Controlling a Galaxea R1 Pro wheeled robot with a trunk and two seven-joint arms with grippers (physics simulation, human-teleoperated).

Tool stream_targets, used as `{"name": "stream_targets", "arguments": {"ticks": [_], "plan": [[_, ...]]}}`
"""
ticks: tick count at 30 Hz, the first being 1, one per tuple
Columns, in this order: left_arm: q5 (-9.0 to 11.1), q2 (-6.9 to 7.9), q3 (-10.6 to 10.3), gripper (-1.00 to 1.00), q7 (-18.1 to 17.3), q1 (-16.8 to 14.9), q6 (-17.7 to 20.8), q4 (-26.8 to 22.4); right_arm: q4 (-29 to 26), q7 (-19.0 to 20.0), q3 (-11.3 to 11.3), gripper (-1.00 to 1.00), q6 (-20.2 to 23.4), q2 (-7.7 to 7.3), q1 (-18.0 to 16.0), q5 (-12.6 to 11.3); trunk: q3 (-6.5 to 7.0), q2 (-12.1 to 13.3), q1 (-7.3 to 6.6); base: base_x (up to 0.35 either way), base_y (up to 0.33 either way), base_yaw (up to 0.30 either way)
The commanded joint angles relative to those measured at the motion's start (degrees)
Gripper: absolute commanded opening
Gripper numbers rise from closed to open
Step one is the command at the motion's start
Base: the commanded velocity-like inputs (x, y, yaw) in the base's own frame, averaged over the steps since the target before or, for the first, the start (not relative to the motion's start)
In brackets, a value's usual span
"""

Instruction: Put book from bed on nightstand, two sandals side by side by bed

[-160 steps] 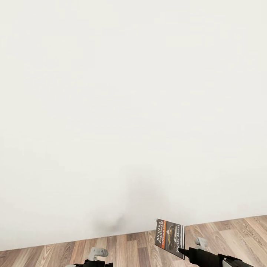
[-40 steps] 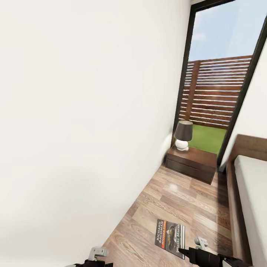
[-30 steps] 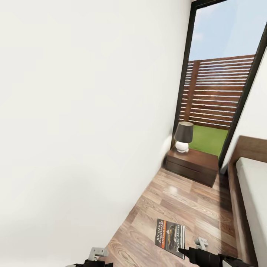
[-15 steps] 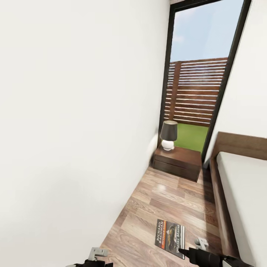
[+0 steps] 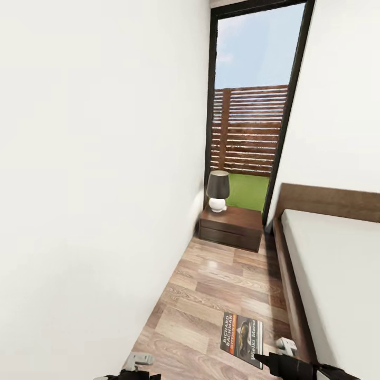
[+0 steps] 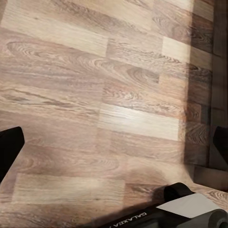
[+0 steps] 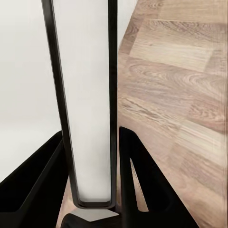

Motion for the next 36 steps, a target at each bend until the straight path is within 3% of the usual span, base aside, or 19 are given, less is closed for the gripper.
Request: {"name": "stream_targets", "arguments": {"ticks": [1,11,36], "plan": [[0.58,0.05,-0.28,1.00,-0.12,-0.02,0.29,-0.09,0.09,0.13,-0.82,-1.00,0.32,-0.02,-0.10,0.32,-0.08,-0.06,0.04,0.284,0.000,-0.281],[0.58,0.05,-0.28,1.00,-0.12,-0.02,0.29,-0.09,0.09,0.13,-0.79,-1.00,0.32,-0.02,-0.10,0.32,-0.08,-0.06,0.04,0.255,0.000,-0.280],[0.58,0.05,-0.28,1.00,-0.12,-0.02,0.29,-0.09,0.09,0.13,-0.77,-1.00,0.32,-0.02,-0.11,0.32,-0.08,-0.06,0.04,0.006,0.000,-0.276]]}}
